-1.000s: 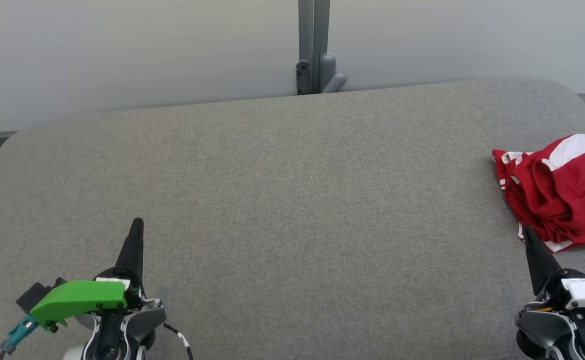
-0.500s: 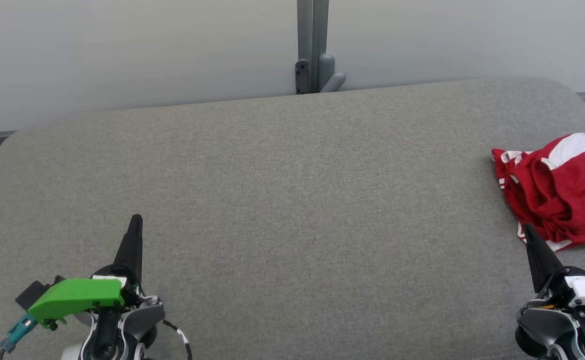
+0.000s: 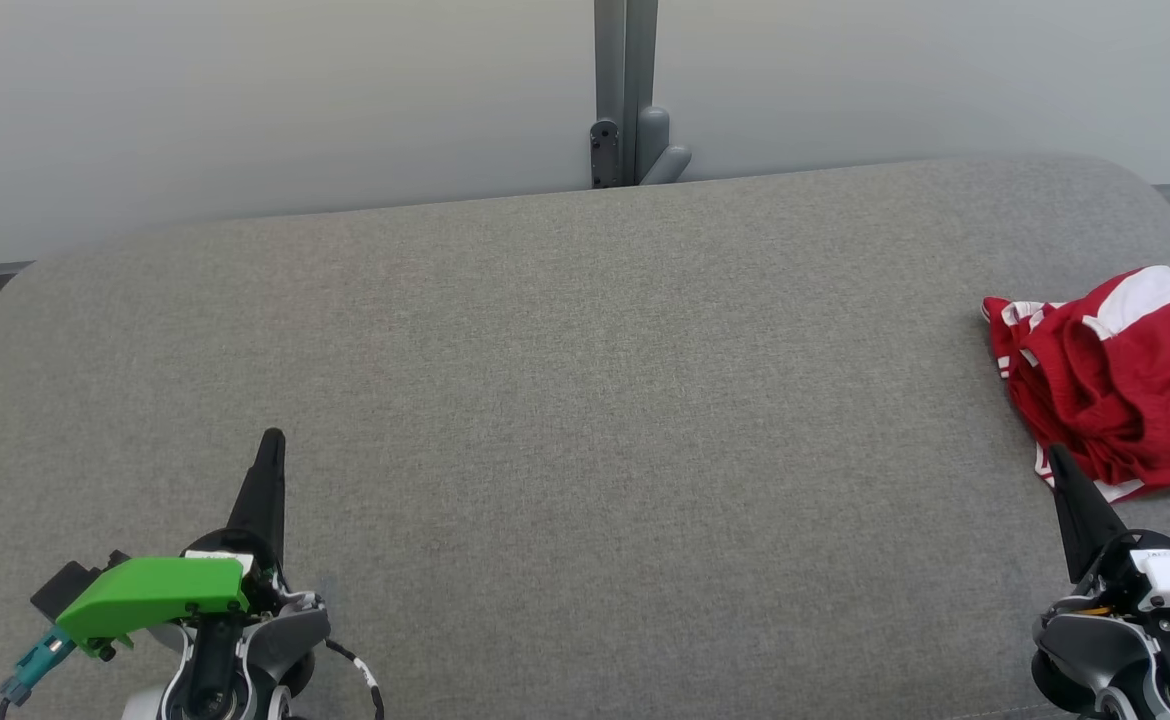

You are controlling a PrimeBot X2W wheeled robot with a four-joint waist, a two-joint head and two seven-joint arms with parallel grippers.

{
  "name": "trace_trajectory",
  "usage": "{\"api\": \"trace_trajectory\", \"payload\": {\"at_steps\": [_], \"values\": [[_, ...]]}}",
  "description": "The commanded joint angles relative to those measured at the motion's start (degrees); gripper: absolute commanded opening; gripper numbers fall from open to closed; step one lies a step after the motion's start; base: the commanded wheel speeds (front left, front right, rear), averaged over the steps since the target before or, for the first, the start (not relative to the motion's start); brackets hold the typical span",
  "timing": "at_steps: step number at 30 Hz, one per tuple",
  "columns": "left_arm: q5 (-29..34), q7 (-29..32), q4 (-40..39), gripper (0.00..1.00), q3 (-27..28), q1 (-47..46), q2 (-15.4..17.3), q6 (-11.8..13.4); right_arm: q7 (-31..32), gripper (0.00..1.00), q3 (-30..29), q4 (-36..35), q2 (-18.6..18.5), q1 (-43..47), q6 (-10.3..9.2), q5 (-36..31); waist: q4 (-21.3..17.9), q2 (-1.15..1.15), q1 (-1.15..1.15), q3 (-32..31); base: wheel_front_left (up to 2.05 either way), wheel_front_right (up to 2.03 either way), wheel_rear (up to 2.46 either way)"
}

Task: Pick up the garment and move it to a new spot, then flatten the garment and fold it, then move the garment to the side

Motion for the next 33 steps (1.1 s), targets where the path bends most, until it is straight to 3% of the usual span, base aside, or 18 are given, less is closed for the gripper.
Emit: {"api": "trace_trajectory", "payload": {"at_steps": [1,33], "values": [[-0.21,-0.04,-0.15,0.00,0.17,-0.59,0.02,-0.35,-0.30,0.00,0.17,-0.23,-0.36,0.06,0.02,0.59,0.00,0.69,0.00,0.00,0.00,0.00,0.00],[-0.20,-0.04,-0.21,0.00,0.16,-0.55,0.03,-0.33,-3.87,0.00,4.20,-1.45,-3.78,0.52,0.01,4.17,0.01,0.69,0.00,0.03,0.00,0.00,0.00]]}}
